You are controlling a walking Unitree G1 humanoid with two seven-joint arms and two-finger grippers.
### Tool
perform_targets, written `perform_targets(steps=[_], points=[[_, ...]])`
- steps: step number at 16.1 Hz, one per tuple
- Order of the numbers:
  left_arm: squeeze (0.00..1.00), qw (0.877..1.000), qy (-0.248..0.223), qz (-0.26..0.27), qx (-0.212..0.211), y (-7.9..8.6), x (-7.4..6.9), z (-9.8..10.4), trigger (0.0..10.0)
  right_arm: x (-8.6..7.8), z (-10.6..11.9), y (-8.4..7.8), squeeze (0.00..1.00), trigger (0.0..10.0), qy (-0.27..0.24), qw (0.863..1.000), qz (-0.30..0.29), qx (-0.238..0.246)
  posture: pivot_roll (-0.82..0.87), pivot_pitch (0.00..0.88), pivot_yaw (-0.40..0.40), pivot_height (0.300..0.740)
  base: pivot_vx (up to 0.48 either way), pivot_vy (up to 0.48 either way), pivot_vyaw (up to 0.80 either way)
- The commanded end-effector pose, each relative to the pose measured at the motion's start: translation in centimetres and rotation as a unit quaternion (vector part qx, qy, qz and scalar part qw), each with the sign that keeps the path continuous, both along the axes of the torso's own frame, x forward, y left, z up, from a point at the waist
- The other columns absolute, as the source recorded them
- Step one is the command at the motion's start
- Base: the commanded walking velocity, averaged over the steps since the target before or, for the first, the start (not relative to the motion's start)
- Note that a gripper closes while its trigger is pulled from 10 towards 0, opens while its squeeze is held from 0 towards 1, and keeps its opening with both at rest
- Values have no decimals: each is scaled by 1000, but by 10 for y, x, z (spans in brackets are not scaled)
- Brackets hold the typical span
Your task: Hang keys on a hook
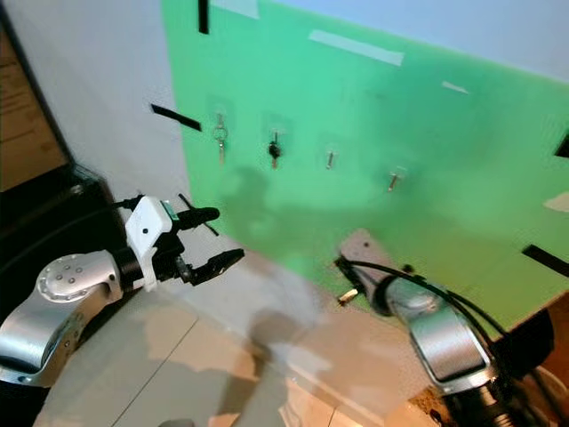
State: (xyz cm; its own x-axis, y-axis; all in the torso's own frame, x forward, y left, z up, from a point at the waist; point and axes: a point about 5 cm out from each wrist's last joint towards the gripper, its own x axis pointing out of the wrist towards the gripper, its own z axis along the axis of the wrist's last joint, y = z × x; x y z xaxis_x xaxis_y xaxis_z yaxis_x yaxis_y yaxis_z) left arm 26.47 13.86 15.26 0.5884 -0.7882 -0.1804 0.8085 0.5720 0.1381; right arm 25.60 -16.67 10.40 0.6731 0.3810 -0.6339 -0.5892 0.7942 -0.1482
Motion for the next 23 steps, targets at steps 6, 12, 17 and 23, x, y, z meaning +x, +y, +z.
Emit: perform_targets(steps=[6,12,17,23], points=[[0,1000,11,-15,14,2,-2,-2,10000,-2,7,17,0,10000,1,997,25,71,35,0,-68,740,0,0,0],[0,1000,12,-20,16,0,-3,-2,10000,13,22,7,0,10000,-63,996,-10,54,30,0,-67,740,0,0,0],[0,999,17,-27,18,1,-5,-3,10000,38,82,6,0,10000,-197,961,-63,181,33,0,-70,740,0,0,0],[0,999,19,-30,19,1,-6,-4,10000,44,107,4,0,10000,-233,945,-69,220,32,0,-70,740,0,0,0]])
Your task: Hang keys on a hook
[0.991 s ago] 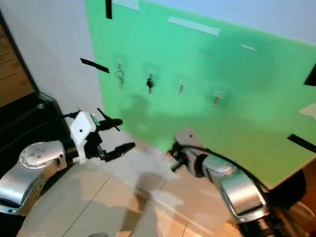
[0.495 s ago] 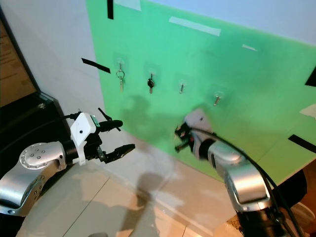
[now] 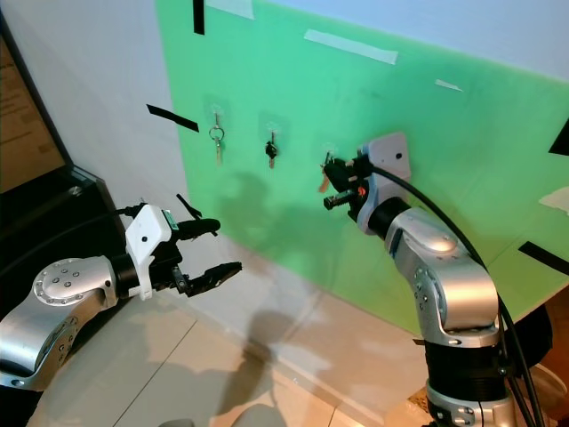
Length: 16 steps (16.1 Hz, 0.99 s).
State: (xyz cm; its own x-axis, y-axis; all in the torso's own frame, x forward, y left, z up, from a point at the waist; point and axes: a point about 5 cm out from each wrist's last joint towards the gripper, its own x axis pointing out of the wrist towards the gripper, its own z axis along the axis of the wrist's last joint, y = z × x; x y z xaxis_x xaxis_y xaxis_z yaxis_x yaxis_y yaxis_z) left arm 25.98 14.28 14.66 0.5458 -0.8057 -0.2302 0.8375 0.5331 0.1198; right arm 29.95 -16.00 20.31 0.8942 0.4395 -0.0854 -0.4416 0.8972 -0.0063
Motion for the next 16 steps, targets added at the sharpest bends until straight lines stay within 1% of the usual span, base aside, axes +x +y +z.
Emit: perform_targets(steps=[1,3,5,9,14,16], points=[[0,1000,-3,-10,3,-3,-1,2,10000,0,8,-3,0,10000,-12,1000,-6,10,32,0,-73,740,0,0,0],[0,1000,-2,-11,2,-4,-2,2,10000,-1,7,-2,0,10000,-2,1000,-2,13,33,0,-76,740,0,0,0],[0,1000,-1,-12,2,-4,-3,1,10000,-5,-5,5,0,10000,36,999,25,2,36,0,-79,740,0,0,0],[0,1000,0,-12,1,-4,-3,1,10000,-5,-6,8,0,10000,41,999,25,12,38,0,-81,740,0,0,0],[0,1000,0,-16,3,-3,-4,1,10000,-2,3,12,0,10000,24,996,35,72,47,0,-85,740,0,0,0],[0,1000,0,-15,3,-3,-4,2,10000,1,3,13,0,10000,25,996,34,78,54,0,-92,740,0,0,0]])
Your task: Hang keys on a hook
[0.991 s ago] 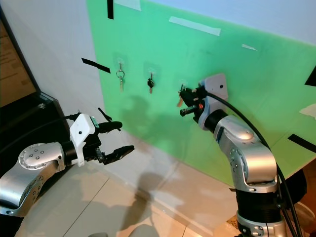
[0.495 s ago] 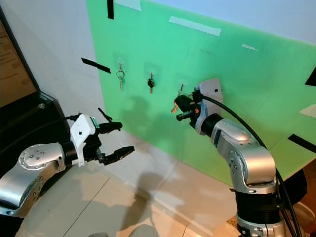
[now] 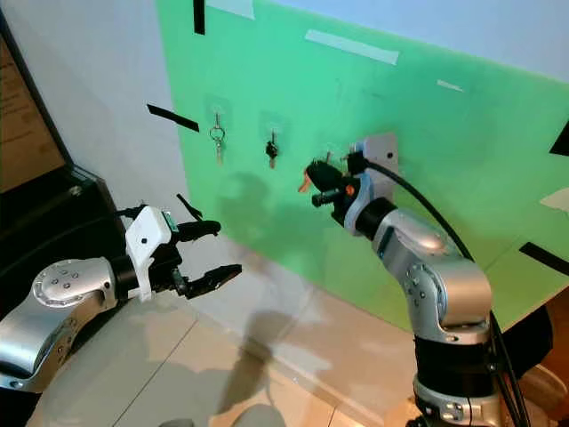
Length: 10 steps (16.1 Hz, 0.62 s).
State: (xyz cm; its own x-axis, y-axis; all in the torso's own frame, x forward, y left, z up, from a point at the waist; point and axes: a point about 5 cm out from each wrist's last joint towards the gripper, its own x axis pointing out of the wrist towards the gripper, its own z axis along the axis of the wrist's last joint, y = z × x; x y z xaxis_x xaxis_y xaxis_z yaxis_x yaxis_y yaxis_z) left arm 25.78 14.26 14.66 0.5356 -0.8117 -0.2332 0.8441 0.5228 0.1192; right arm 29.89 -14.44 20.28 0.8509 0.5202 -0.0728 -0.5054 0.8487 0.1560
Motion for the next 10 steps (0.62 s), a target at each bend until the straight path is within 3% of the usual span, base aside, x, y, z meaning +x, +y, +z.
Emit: perform_targets(steps=[1,5,10], points=[[0,1000,-2,-7,2,-3,-2,2,10000,3,4,-3,0,10000,-5,1000,-11,10,54,0,-92,740,0,0,0],[0,1000,-2,-3,1,-3,-3,1,10000,7,-4,-12,0,10000,30,998,-45,23,54,0,-92,740,0,0,0],[0,1000,0,-4,2,-2,-4,1,10000,-1,-14,-25,0,10000,74,992,-68,73,60,0,-99,740,0,0,0]])
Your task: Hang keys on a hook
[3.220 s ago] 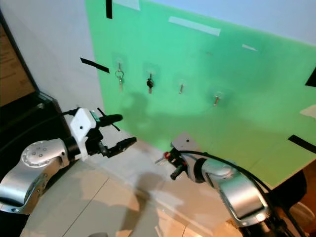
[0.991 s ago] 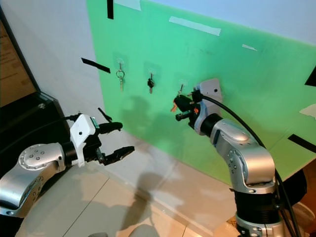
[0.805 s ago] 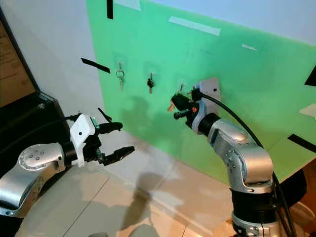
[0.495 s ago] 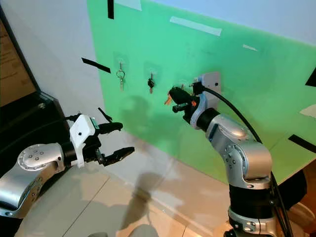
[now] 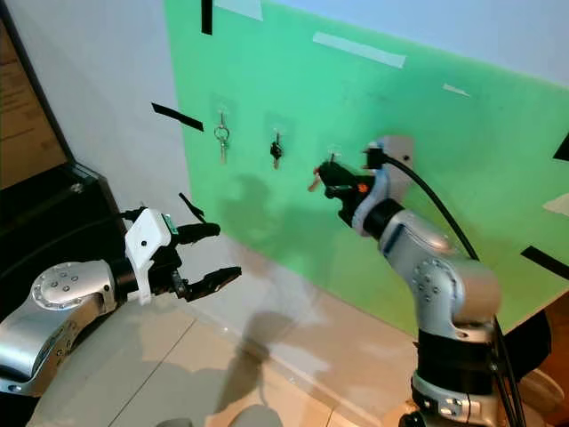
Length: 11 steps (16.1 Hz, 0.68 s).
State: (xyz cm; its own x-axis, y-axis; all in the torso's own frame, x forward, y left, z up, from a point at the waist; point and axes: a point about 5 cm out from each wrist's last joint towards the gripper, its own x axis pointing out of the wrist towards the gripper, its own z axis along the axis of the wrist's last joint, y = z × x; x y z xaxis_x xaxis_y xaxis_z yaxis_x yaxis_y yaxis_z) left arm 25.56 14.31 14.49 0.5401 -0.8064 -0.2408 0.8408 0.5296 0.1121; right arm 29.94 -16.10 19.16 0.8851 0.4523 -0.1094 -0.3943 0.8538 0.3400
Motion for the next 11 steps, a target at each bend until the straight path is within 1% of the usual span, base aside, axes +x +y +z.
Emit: perform_targets(steps=[1,4,5,8,9,11], points=[[0,1000,-5,-8,1,-2,-2,3,10000,-3,-5,-10,0,10000,20,1000,-22,5,57,0,-95,740,0,0,0],[0,1000,-3,-10,2,-3,-2,3,10000,-7,-10,-15,0,10000,37,998,-34,23,57,0,-95,740,0,0,0],[0,1000,-3,-11,3,-2,-2,3,10000,-9,-12,-17,0,10000,43,998,-43,35,56,0,-92,740,0,0,0],[0,1000,-2,-12,3,-2,-2,3,10000,-9,-16,-18,0,10000,55,996,-52,50,54,0,-89,740,0,0,0],[0,1000,-3,-12,4,-2,-2,3,10000,-10,-17,-17,0,10000,59,996,-51,49,54,0,-89,740,0,0,0],[0,1000,-3,-11,5,-2,-2,3,10000,-11,-11,-10,0,10000,45,997,-28,64,54,0,-89,740,0,0,0]])
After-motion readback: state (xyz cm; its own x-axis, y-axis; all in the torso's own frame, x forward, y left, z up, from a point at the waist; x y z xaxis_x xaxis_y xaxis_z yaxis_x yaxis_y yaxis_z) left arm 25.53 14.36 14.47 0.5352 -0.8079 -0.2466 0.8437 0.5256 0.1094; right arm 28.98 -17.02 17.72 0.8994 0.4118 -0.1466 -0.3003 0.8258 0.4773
